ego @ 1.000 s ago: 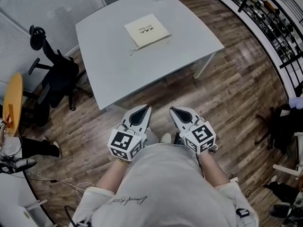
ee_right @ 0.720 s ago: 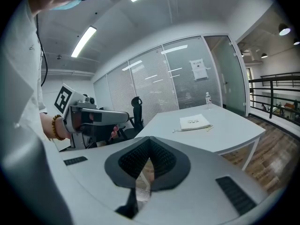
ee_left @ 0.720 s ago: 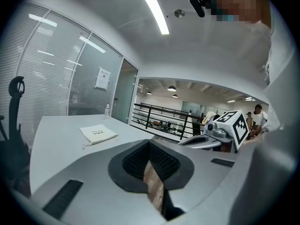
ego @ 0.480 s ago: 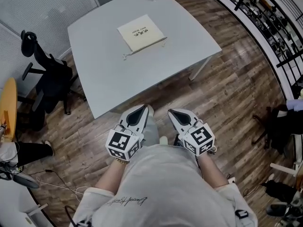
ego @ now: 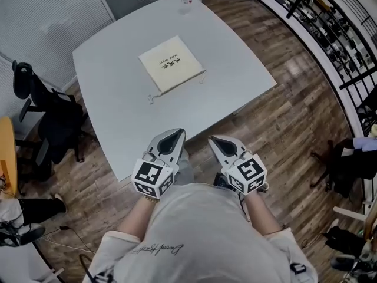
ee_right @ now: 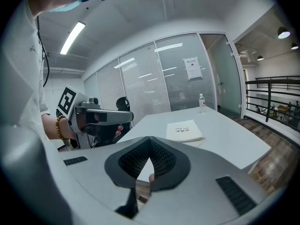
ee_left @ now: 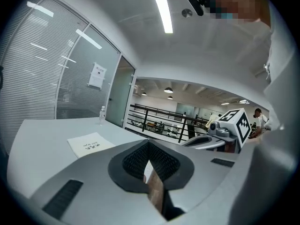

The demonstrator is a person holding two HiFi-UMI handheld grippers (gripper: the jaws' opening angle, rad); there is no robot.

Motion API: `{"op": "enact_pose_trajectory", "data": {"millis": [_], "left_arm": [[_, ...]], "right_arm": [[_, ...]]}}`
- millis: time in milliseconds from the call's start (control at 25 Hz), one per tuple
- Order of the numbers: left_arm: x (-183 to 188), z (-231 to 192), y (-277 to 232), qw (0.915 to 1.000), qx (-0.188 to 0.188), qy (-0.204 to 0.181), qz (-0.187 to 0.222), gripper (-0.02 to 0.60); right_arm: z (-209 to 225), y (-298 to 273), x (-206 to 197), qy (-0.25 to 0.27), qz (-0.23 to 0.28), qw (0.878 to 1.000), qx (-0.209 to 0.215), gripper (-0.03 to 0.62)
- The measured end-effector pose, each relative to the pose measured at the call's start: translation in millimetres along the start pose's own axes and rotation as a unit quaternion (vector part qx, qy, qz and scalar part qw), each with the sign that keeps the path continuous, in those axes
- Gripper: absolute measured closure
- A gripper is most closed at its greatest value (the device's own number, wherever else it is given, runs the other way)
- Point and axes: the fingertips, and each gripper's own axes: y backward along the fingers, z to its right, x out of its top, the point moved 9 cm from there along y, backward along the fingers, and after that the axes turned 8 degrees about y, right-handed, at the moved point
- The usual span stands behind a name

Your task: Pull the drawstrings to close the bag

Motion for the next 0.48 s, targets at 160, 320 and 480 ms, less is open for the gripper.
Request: {"op": "enact_pose_trajectory", "data": {"millis": [160, 320, 480], "left_arm": [[24, -31, -27, 0.9999, -0.012, -0.010, -0.001, 0.571], [40, -56, -49, 0.9996, -0.023, -0.015, -0.005, 0.571], [55, -80, -61, 0.9994, -0.027, -0.022, -0.003, 0.571]], "right_arm": [[25, -30, 19, -0.001, 0.005, 1.000, -0.015, 0.572], [42, -55, 30, -0.005, 0.003, 1.000, -0.022, 0.572], [53, -81, 41, 0.000, 0.000, 1.000, -0.017, 0.572]]}}
